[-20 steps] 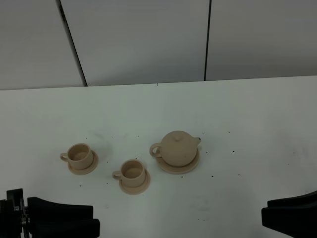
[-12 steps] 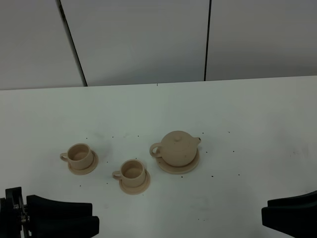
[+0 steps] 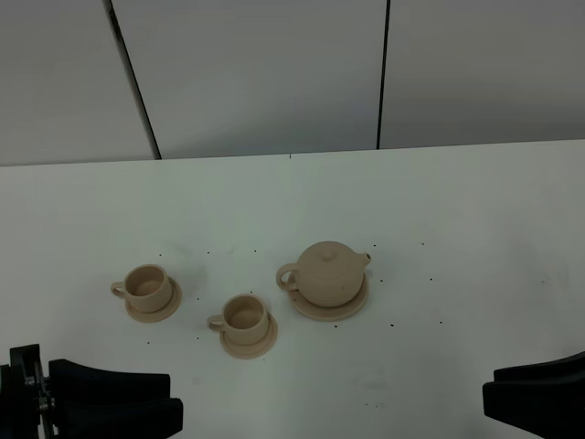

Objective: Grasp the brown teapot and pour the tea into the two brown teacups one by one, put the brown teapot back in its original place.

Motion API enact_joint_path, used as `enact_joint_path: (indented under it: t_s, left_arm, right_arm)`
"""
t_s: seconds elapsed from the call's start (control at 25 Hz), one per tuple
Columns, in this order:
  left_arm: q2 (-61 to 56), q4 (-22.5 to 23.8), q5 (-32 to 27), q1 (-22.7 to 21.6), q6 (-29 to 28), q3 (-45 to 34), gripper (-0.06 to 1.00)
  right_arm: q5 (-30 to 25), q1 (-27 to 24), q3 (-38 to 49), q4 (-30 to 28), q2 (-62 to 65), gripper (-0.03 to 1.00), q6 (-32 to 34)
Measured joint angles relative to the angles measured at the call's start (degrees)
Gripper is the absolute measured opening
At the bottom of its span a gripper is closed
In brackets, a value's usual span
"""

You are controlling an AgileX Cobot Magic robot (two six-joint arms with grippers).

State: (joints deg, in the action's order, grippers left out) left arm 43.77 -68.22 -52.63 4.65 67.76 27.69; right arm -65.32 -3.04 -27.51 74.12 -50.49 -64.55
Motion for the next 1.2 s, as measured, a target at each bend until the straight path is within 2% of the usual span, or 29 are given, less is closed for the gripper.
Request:
enact_joint_path:
  t_s: [0.8, 1.2]
  left_arm:
    - [0.0, 0.0, 0.2, 0.0, 1.0, 0.0, 0.32]
    - [0.0, -0.1, 7.8, 0.0, 1.0, 0.2, 0.32]
  right_arm:
    - [0.0, 0.0, 0.0, -0.1, 0.0, 0.28, 0.0]
    - [4.4, 0.0, 0.0, -0.1, 0.0, 0.28, 0.1]
